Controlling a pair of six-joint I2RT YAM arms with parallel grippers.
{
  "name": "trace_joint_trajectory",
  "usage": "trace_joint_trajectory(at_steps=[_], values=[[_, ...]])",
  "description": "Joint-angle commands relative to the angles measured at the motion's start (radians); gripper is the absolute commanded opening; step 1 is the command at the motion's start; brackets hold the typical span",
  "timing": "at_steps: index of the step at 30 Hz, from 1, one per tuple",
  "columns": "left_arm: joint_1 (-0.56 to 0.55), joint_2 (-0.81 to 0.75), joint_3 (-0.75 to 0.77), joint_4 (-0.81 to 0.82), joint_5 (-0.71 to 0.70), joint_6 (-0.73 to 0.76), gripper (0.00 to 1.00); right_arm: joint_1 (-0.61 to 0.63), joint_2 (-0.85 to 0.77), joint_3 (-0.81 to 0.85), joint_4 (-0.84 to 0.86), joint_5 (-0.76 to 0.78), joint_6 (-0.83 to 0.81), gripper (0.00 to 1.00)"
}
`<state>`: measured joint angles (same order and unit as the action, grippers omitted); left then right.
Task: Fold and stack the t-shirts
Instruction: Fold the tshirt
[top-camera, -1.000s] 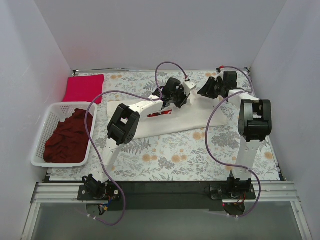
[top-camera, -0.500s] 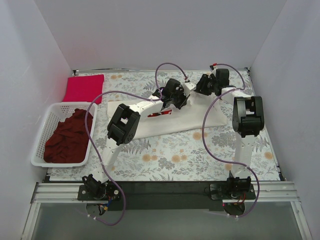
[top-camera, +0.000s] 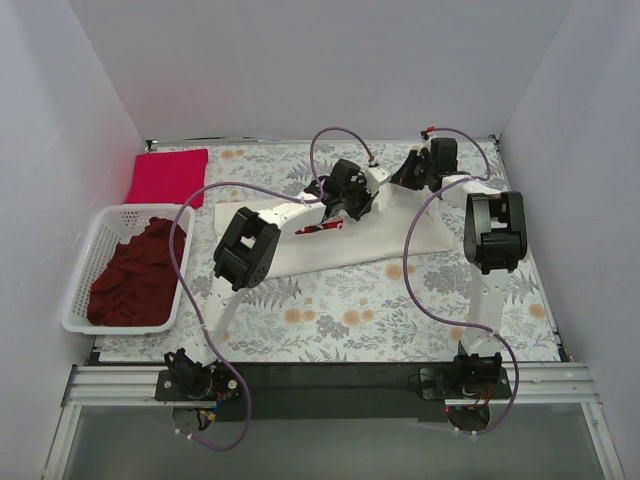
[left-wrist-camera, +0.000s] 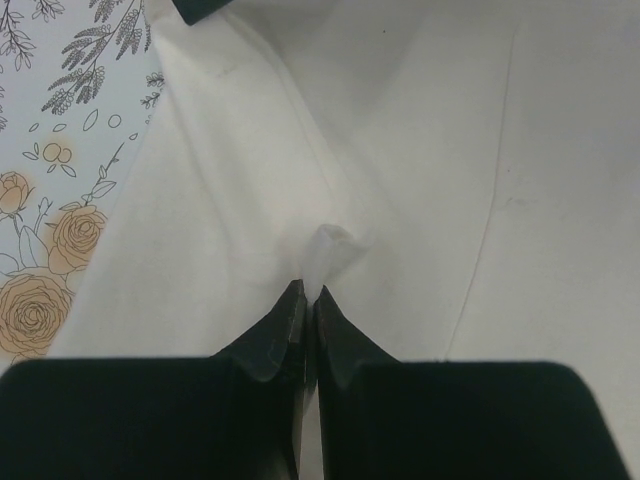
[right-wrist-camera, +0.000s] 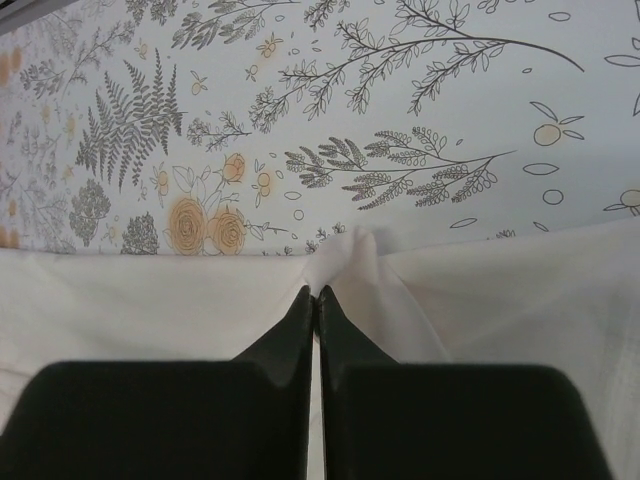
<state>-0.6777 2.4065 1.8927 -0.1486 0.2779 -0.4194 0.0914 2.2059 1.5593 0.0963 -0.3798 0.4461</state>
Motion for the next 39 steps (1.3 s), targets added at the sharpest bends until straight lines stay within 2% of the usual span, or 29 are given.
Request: trace_joint_trajectory(at_steps=[1, 7, 20, 29, 33, 35, 36, 37, 39], values=[[0.001, -0.113, -0.018, 0.006, -0.019, 0.022, 0.0, -0.012, -0.097, -0.019, 0.033, -0.002, -0.009, 0.01], [0.001, -0.152, -0.076, 0.04, -0.016, 0.033, 0.0, -0.033, -0.176, -0.105, 0.033, -0.022, -0.003, 0.01], [0.001, -0.256, -0.251, 0.129, 0.095, 0.016, 0.0, -0.062, -0.291, -0.278, 0.033, -0.037, -0.007, 0.01], [0.001, -0.242, -0.329, 0.135, 0.116, 0.033, 0.0, -0.068, -0.287, -0.378, 0.034, -0.01, -0.015, 0.01], [-0.005, -0.242, -0.343, 0.135, 0.121, 0.047, 0.07, -0.081, -0.282, -0.403, 0.034, 0.009, -0.012, 0.01], [-0.013, -0.248, -0.351, 0.136, 0.118, 0.059, 0.16, -0.082, -0.285, -0.401, 0.033, 0.01, -0.024, 0.09], [-0.014, -0.259, -0.353, 0.136, 0.116, 0.059, 0.17, -0.082, -0.288, -0.4, 0.033, 0.007, -0.027, 0.18], [-0.014, -0.265, -0.353, 0.136, 0.113, 0.057, 0.23, -0.081, -0.294, -0.398, 0.031, 0.007, -0.032, 0.21], [-0.017, -0.293, -0.356, 0.136, 0.101, 0.051, 0.24, -0.081, -0.316, -0.397, 0.026, 0.005, -0.035, 0.26]])
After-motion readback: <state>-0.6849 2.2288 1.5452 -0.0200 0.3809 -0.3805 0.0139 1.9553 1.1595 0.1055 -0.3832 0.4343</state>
